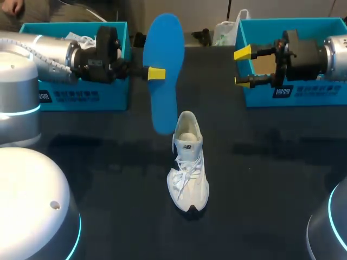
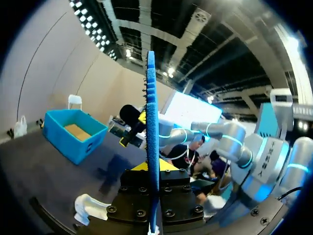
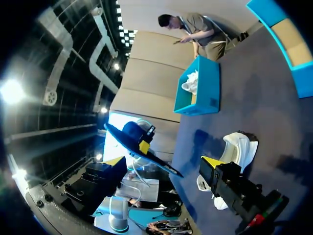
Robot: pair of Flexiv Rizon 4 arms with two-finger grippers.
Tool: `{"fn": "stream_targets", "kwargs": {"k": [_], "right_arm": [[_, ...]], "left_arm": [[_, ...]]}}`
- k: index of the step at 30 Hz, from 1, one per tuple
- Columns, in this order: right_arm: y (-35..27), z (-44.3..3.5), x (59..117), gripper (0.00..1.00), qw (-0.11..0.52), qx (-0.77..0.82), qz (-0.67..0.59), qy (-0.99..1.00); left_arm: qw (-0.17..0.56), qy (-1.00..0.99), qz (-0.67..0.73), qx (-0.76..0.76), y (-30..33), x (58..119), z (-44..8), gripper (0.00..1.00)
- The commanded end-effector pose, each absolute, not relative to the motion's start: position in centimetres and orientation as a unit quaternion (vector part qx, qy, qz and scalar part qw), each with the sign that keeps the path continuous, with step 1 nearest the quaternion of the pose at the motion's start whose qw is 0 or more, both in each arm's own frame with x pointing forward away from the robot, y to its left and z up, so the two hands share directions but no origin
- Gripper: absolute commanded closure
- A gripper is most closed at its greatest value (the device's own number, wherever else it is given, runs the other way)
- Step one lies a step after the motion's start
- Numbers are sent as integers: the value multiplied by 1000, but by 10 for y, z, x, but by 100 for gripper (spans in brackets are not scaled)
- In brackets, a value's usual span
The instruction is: Take the shoe out of the shoebox, open the shoe tongue, remove and reinsert the insole, then place the shoe into the shoebox
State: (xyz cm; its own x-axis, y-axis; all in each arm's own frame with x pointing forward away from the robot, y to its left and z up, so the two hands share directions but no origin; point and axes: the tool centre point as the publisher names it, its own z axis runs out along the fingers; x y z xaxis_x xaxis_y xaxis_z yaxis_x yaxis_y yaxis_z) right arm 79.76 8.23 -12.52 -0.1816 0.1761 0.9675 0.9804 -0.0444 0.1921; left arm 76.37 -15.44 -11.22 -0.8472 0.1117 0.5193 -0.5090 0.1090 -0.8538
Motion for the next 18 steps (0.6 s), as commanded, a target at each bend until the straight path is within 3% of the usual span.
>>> {"fn": "stream_targets", "kwargs": {"k": [1, 18], "right_arm": [[84, -125, 798, 0, 390, -507, -515, -570], [84, -125, 798, 0, 390, -507, -515, -570]], "left_arm": [[363, -643, 607, 295, -156, 764, -114, 100], [444, -599, 540, 391, -181, 777, -137, 100]]}}
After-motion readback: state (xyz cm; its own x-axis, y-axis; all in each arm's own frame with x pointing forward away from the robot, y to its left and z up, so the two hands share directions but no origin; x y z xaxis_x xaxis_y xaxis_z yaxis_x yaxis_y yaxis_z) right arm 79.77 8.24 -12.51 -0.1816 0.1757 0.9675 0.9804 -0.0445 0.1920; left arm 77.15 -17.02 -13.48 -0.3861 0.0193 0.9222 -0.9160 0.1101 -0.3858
